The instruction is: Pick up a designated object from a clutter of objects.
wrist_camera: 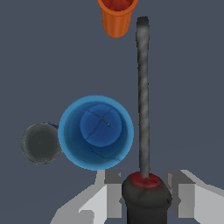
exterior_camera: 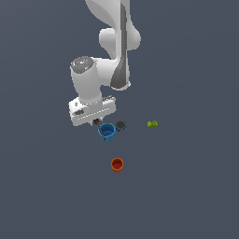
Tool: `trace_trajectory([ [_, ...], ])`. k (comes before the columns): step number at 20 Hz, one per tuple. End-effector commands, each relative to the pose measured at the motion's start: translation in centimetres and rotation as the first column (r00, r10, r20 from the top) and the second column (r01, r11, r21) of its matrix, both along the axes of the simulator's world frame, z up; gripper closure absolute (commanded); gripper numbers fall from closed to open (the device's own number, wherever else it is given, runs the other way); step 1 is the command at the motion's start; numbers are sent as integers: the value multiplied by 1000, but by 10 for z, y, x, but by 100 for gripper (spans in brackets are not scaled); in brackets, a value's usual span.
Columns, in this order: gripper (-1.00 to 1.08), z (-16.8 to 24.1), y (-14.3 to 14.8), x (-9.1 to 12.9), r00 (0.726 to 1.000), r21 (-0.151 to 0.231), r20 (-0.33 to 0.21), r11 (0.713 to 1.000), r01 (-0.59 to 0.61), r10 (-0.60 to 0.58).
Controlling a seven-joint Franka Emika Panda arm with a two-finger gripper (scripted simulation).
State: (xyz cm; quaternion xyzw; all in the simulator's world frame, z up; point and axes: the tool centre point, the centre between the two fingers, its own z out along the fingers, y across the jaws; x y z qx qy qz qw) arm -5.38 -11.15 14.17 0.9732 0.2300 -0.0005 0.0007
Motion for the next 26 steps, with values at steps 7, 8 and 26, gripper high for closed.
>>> trace_trajectory([
  [7,108,80,53,30,1000,-3,0,1000,1,-1],
  [8,108,90,59,33,1000,-3,0,1000,1,-1],
  [26,108,237,159,95,1000,0,0,1000,-1,1],
])
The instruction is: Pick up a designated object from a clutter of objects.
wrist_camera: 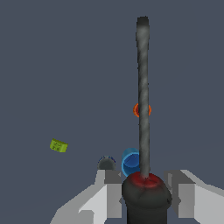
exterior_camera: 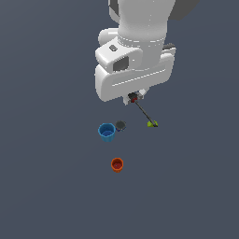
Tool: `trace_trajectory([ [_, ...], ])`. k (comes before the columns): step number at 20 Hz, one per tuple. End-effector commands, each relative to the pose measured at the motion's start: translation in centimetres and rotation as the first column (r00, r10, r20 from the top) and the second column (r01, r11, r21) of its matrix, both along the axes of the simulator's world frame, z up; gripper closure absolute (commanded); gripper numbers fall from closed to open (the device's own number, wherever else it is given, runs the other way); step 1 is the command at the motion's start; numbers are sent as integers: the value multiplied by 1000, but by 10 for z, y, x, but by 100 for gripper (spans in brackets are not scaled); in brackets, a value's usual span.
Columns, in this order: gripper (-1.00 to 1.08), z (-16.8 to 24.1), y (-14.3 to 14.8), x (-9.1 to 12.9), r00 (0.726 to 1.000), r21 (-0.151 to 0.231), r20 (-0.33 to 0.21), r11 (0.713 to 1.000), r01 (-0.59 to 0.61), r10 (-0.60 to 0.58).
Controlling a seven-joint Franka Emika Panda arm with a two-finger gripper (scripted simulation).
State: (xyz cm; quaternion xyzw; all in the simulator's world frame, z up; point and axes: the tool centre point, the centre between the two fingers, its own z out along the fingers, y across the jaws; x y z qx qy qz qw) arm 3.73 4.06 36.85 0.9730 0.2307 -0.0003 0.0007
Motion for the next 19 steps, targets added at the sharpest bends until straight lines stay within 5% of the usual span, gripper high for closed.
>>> trace_trajectory([
  [1,108,16,11,7,1000,0,0,1000,1,-1],
  [19,108,60,40,29,1000,2,0,1000,0,0],
])
